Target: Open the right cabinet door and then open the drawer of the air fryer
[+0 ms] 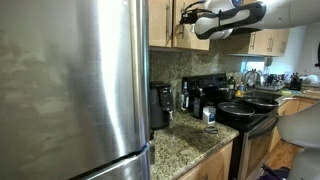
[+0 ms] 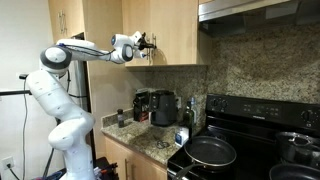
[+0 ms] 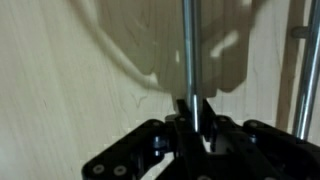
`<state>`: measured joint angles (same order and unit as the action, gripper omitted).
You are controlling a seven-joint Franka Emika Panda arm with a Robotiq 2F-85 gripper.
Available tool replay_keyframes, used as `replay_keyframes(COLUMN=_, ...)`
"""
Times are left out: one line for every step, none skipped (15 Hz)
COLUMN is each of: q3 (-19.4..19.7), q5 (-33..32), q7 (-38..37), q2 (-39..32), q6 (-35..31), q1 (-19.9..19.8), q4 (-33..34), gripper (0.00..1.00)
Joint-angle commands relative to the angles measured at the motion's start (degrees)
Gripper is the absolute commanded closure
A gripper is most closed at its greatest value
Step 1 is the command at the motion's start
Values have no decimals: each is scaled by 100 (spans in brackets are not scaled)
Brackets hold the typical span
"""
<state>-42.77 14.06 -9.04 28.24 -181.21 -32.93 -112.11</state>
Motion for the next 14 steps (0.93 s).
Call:
replay_keyframes(q3=829, q5=478, q7=-257, q2=1119, q6=217, q1=162, q4=-607, gripper=96)
replay_keyframes(q3=945, q5=544, q7=-232, q2=1317, q6=337, q1=212, q4=-780, gripper=96)
replay_keyframes(q3=1231, q5=53, q7=-649, q2=1457, q6=416, q1=448, q4=-980, gripper=96)
replay_keyframes(q3=1360, q5=-2, q7=-689, q2=1640, q6=531, q1=516, q4=-1124, gripper=96)
replay_keyframes(q3=1495, q5=-108, q7=-790, q2=1825, q6=645, q1=601, q4=-1265, gripper=96)
replay_keyframes(q3=1629, q5=-204, q7=-867, q2=2006, q6=771, q1=685, q4=-1400, gripper=96)
replay_keyframes(q3=1769, q5=-299, q7=-927, q2=2189, q6=908, q1=764, q4=-1527, gripper=96)
replay_keyframes(q3=1909, q5=-384, q7=-968, q2=2367, q6=1065, q1=830, q4=-1649, gripper=96)
replay_keyframes(q3=2043, q5=-464, q7=-996, q2=2556, q6=1237, q1=877, q4=-1759, gripper=96)
replay_keyframes(q3=2170, q5=-545, q7=-1026, q2=2757, q6=1472, q1=896, q4=-1816, gripper=96)
replay_keyframes(q3=2318, q5=-632, q7=-1024, q2=2941, q6=1696, q1=917, q4=-1893, gripper=96)
replay_keyframes(q3=2472, q5=-721, q7=-1015, q2=3135, q6=1944, q1=920, q4=-1962, gripper=96)
replay_keyframes(q3=2631, q5=-816, q7=-1005, q2=3316, q6=2191, q1=900, q4=-2015, gripper=96)
replay_keyframes(q3=2812, q5=-919, q7=-979, q2=3491, q6=2430, q1=870, q4=-2066, gripper=96)
